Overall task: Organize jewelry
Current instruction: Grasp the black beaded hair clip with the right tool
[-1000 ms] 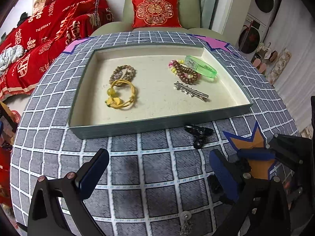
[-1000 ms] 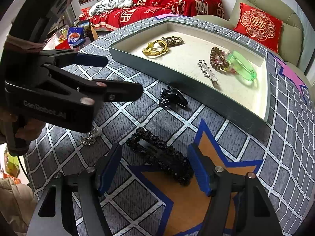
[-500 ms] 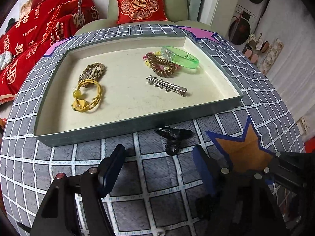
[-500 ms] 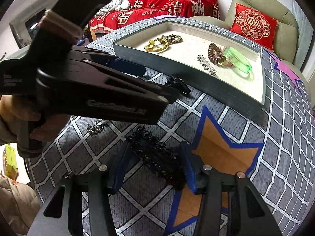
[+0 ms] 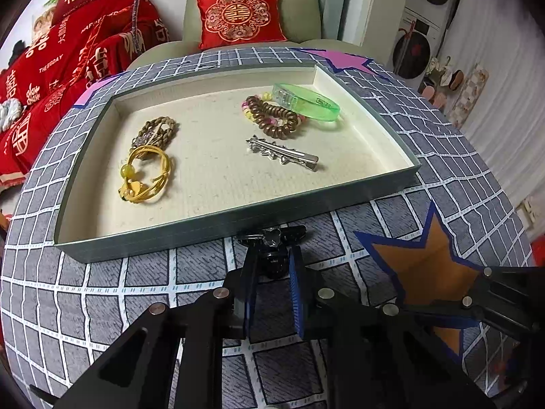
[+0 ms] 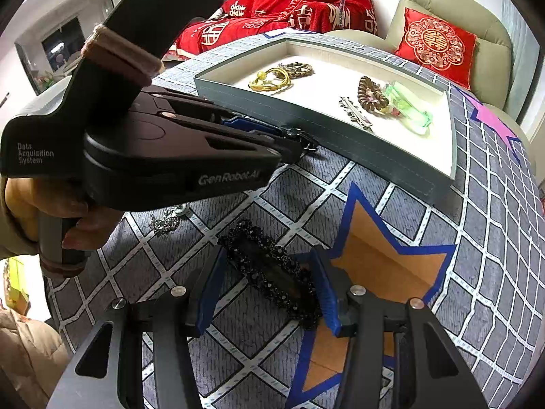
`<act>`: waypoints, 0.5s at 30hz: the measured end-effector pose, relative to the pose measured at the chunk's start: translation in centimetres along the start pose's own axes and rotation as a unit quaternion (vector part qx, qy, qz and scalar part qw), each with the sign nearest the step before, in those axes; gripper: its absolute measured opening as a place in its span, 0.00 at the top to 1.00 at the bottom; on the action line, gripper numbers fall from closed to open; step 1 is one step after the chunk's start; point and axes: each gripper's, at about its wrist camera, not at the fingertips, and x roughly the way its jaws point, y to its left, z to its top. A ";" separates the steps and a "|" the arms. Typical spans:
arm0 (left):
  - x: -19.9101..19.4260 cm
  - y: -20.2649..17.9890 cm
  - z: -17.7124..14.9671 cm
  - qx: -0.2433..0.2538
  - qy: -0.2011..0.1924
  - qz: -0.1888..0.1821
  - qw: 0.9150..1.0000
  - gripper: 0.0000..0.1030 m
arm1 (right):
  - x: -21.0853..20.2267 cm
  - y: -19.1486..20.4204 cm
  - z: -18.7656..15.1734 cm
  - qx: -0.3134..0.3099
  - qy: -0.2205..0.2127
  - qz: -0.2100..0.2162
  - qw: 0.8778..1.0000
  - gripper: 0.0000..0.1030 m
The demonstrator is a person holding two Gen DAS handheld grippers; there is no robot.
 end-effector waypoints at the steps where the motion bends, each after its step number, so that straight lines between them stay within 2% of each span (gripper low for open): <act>1: -0.1 0.1 -0.1 -0.001 0.000 0.000 1.000 0.75 | 0.0 0.0 0.0 0.001 0.000 -0.001 1.000 0.53; 2: -0.2 0.2 -0.1 -0.003 0.000 0.001 1.000 0.75 | -0.1 0.1 0.0 0.002 0.000 0.000 1.000 0.58; 15: -3.6 0.9 -1.0 -0.013 -0.027 0.010 1.000 0.75 | -1.2 -1.0 -0.4 0.083 -0.001 0.003 0.997 0.58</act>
